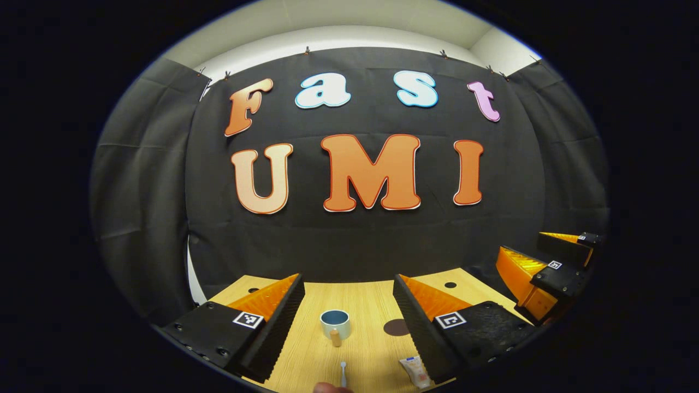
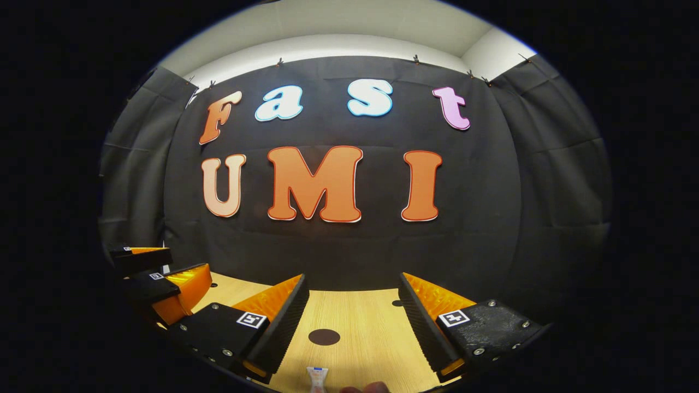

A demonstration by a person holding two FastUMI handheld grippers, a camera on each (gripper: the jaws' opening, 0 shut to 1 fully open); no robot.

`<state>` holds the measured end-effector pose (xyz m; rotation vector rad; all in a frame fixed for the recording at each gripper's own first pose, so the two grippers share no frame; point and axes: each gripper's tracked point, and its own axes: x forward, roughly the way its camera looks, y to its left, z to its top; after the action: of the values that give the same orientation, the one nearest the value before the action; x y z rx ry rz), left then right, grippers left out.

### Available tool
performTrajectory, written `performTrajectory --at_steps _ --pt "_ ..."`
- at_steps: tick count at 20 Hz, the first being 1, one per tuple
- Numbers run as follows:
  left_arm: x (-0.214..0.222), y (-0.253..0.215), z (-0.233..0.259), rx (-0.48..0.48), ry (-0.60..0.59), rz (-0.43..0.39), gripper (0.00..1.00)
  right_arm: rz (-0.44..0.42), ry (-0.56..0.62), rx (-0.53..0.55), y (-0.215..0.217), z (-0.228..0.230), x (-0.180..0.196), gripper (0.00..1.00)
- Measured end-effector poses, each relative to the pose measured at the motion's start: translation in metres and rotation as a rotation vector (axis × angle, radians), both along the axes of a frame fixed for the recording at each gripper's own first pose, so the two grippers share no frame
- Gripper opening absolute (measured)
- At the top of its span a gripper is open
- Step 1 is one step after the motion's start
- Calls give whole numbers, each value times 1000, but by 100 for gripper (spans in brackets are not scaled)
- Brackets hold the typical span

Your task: Put the toothbrush and toothpaste on the desktop into the cup, then pick up the cup and place it on the coaster on the desktop.

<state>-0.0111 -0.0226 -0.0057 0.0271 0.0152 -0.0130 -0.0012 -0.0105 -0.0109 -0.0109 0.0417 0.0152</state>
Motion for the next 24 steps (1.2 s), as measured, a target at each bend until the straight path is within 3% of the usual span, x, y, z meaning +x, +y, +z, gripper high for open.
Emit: performTrajectory --at_steps 5,9,14,19,24 --pt "3 -3 -15 -4 44 -4 98 10 36 1 1 -12 0 98" --pt "4 -5 -52 -11 135 -5 98 51 134 25 8 -46 -3 99" --pt "-4 1 -138 -13 361 12 98 80 283 0 12 -103 -11 99" --pt "-25 -5 -222 8 590 -22 98 113 458 -27 17 -167 -29 99" --pt "-33 6 -275 -2 723 -16 98 119 540 -45 20 -200 -40 99"
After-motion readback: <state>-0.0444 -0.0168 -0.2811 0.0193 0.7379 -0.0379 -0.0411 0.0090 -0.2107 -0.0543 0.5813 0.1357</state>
